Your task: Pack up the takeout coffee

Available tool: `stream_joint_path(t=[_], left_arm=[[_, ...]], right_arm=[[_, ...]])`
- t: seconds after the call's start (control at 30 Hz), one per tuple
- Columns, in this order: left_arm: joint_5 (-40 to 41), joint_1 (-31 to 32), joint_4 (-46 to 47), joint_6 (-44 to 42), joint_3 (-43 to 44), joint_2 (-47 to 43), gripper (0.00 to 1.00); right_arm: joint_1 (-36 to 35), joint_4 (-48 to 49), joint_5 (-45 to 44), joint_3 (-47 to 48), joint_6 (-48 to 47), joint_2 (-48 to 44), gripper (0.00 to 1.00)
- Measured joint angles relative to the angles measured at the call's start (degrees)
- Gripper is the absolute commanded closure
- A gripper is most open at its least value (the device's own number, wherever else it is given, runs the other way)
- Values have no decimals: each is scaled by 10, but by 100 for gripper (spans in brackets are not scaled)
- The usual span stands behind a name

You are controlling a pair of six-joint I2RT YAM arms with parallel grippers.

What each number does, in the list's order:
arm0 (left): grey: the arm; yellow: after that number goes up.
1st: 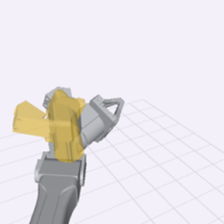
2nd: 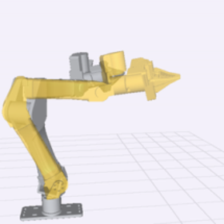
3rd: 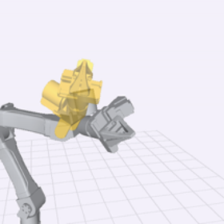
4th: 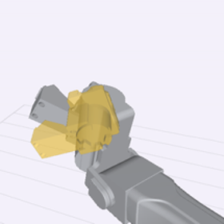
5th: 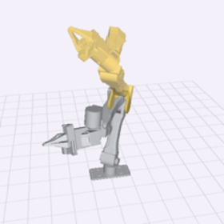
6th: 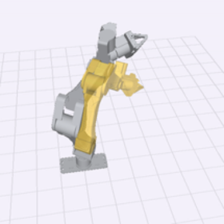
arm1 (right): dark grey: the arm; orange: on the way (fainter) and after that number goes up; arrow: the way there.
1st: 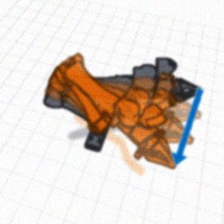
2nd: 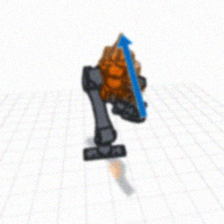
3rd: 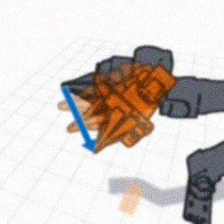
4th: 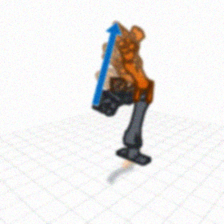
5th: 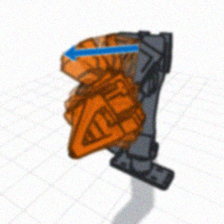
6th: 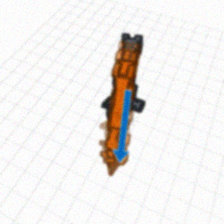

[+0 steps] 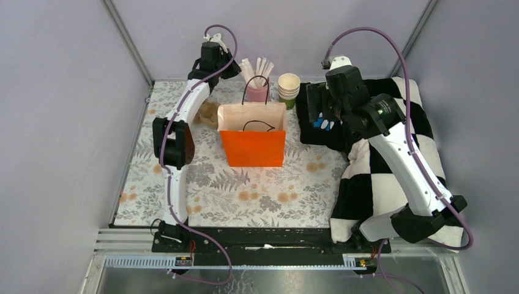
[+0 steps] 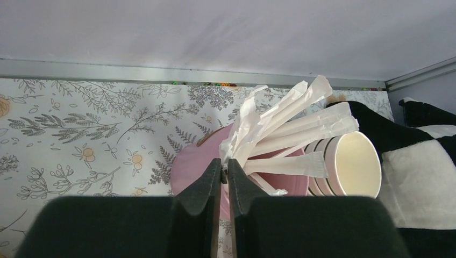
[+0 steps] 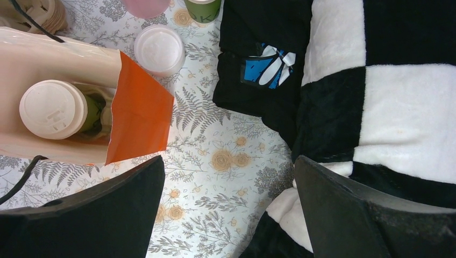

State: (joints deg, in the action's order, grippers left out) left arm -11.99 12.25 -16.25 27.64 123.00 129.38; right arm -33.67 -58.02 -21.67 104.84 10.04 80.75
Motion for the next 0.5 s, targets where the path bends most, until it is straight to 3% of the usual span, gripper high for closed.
stream_joint_path(t=[0.13,0.5], left_arm=[[0,0,-1,-5,1,0,100],[2,0,-13,-7,4,-11,99]], right_arm=[[0,0,3,0,0,0,4],[0,0,3,0,0,0,3]])
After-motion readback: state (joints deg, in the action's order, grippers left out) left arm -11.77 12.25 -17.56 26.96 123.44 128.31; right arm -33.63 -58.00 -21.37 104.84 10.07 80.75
